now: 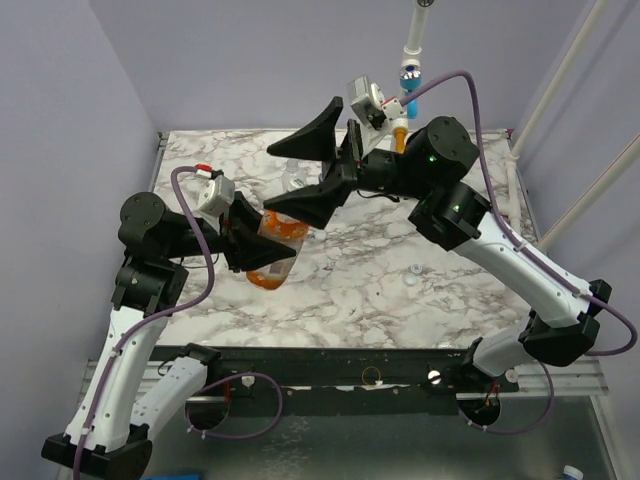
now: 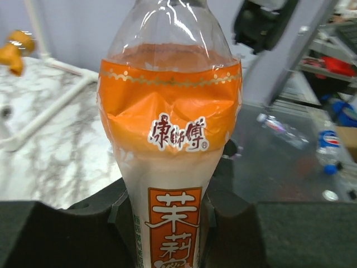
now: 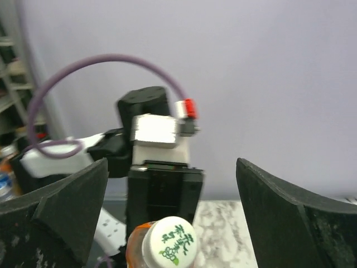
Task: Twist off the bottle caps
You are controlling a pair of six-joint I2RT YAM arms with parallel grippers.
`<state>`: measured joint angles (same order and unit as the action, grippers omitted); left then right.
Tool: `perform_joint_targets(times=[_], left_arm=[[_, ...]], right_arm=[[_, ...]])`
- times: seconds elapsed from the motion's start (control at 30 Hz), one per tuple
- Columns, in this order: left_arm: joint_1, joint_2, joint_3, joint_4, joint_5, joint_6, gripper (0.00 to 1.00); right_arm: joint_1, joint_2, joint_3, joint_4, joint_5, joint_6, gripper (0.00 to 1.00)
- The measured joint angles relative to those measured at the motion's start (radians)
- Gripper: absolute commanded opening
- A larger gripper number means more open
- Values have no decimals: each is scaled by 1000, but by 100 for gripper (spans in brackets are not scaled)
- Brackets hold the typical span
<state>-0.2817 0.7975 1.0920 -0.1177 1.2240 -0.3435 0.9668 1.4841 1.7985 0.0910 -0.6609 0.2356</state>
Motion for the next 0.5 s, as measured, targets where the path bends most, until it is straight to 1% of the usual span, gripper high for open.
perform_joint_targets(times=[0.13, 0.23, 0.27, 0.3, 0.33, 0.43, 0.5], left_arm=[[0, -18, -31, -29, -140, 101, 11], [0, -38, -47, -45, -253, 187, 11], [0, -43, -51, -49, -299, 214, 11], [0, -47, -55, -49, -343, 247, 10], [0, -48, -57, -50, -376, 267, 10], [0, -50, -64, -50, -494, 346, 10], [0, -50, -68, -50, -551, 378, 10]], right_arm=[[-2, -7, 0, -34, 181, -5, 100], [-2, -6, 5, -50, 256, 0, 100], [-2, 0, 22, -77, 281, 3, 100], [0, 25, 77, -121, 320, 8, 100], [2, 32, 90, -126, 330, 9, 100], [15, 100, 212, -208, 414, 11, 98], [23, 131, 249, -245, 460, 11, 98]])
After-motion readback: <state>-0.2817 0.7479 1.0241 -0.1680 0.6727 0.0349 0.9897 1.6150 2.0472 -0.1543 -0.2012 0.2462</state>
